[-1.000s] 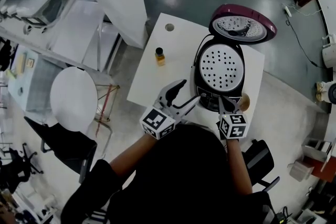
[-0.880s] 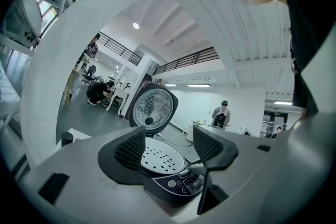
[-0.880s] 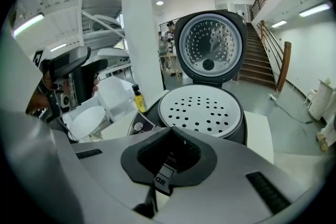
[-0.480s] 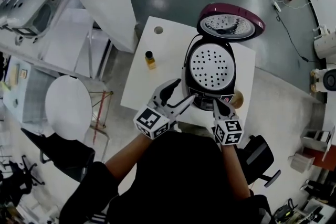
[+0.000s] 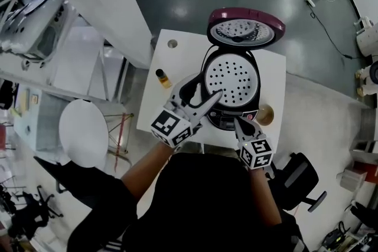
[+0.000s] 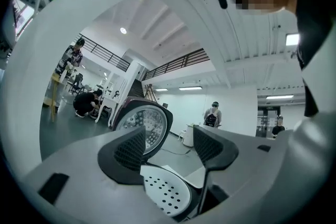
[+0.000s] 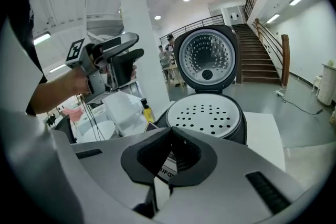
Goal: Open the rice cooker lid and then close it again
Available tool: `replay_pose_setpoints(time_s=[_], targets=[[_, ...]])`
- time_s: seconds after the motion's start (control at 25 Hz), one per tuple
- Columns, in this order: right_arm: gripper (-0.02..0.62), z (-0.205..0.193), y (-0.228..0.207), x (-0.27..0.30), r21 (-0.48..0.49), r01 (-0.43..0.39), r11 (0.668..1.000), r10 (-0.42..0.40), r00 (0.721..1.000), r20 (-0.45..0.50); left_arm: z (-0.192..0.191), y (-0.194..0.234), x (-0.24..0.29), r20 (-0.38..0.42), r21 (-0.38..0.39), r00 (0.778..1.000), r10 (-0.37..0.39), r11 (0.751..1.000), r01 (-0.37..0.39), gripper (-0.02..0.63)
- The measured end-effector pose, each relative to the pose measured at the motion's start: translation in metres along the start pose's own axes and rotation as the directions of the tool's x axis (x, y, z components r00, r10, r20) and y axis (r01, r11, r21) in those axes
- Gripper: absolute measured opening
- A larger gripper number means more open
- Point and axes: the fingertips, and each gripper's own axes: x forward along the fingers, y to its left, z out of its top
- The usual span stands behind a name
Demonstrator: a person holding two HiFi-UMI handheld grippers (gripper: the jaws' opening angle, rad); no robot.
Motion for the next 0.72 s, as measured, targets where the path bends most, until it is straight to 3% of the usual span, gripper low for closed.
replay_pose_setpoints(time_s=[0.72], targets=[[0.000, 0.031, -0.028, 0.025, 0.026, -0.086, 0.996, 0.086, 0.996, 0.006, 0.082, 0.049, 0.075, 0.057, 0.107, 0.998, 0.039, 0.993, -0.045, 0.261]])
